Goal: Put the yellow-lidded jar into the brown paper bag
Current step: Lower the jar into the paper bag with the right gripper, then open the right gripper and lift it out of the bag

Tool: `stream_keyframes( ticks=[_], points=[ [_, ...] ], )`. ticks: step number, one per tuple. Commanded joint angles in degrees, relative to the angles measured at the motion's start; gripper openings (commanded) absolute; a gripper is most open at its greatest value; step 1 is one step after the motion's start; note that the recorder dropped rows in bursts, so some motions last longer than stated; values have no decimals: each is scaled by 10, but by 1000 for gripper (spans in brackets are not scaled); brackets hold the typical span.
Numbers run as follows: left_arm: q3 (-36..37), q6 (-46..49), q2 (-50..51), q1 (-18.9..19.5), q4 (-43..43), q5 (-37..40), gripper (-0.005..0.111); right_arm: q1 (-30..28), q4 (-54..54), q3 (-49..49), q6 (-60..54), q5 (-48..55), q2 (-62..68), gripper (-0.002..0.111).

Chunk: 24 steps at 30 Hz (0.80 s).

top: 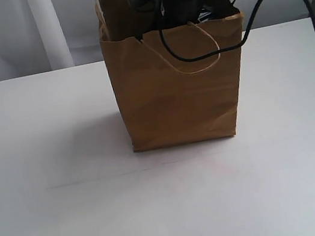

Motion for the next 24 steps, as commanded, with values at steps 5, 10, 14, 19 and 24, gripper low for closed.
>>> stream_keyframes(
  ticks=[5, 10, 14, 19, 24],
  points=[
    [-1, -2, 2, -2, -2, -7, 1, -4, 1, 2, -4, 5, 10, 84],
    [-1, -2, 2, -2, -2, -7, 1, -4, 1, 2, -4, -6, 10, 93],
    [-1, -2, 2, -2, -2, -7, 1, -4, 1, 2, -4, -6, 10, 105],
    [-1, -2, 2, -2, -2, -7, 1, -4, 1, 2, -4, -6, 10, 105],
    [-1, -2, 2, -2, -2, -7, 1, -4, 1, 2, -4, -7, 10, 105]
  ],
)
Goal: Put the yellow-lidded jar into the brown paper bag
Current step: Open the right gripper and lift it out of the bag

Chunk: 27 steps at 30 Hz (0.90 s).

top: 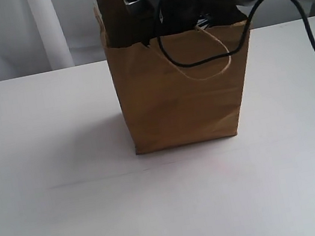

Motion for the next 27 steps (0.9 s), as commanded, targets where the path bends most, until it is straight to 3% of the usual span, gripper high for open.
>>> stream_keyframes(
  ticks=[1, 18, 27],
  points=[
    [-1, -2, 2, -2, -2, -7, 1, -4, 2, 2, -2, -1, -2, 105],
    [-1, -2, 2, -2, -2, -7, 1, 2, 3, 2, 2, 24, -105, 102],
    [-1, -2, 2, -2, -2, -7, 1, 6, 31, 2, -2, 94, -171, 73]
  ],
)
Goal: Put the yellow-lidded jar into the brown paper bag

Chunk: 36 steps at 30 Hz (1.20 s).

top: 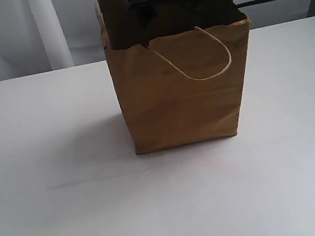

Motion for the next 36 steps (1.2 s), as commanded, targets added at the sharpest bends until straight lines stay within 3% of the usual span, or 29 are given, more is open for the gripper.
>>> stream_keyframes(
  ticks=[1, 5, 14, 21, 36],
  points=[
    [-1, -2, 2, -2, -2, -7, 1, 3, 12, 1, -2, 38, -33, 70],
    [-1, -2, 2, -2, -2, -7, 1, 3, 17, 1, -2, 81, -62, 55],
    [-1, -2, 2, -2, -2, -7, 1, 3, 67, 1, -6, 144, -133, 0],
    [-1, -2, 2, -2, -2, -7, 1, 3, 87, 40, -31, 144, -204, 0],
    [-1, -2, 2, -2, -2, -7, 1, 3, 87, 297, -34, 132, -531, 0]
  ],
)
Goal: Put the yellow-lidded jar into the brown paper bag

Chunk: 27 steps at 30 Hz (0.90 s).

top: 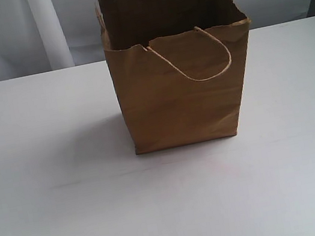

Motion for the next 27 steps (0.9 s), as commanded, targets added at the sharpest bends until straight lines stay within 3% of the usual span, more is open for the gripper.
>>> stream_keyframes(
  ticks=[1, 14, 21, 27],
  points=[
    [-1, -2, 2, -2, -2, -7, 1, 3, 12, 86, -5, -17, -116, 0],
    [-1, -2, 2, -2, -2, -7, 1, 3, 91, 366, -38, -122, -457, 0],
    [-1, -2, 2, -2, -2, -7, 1, 3, 143, 502, -38, -291, -545, 0],
    [-1, -2, 2, -2, -2, -7, 1, 3, 185, 568, -38, -301, -555, 0]
  ],
)
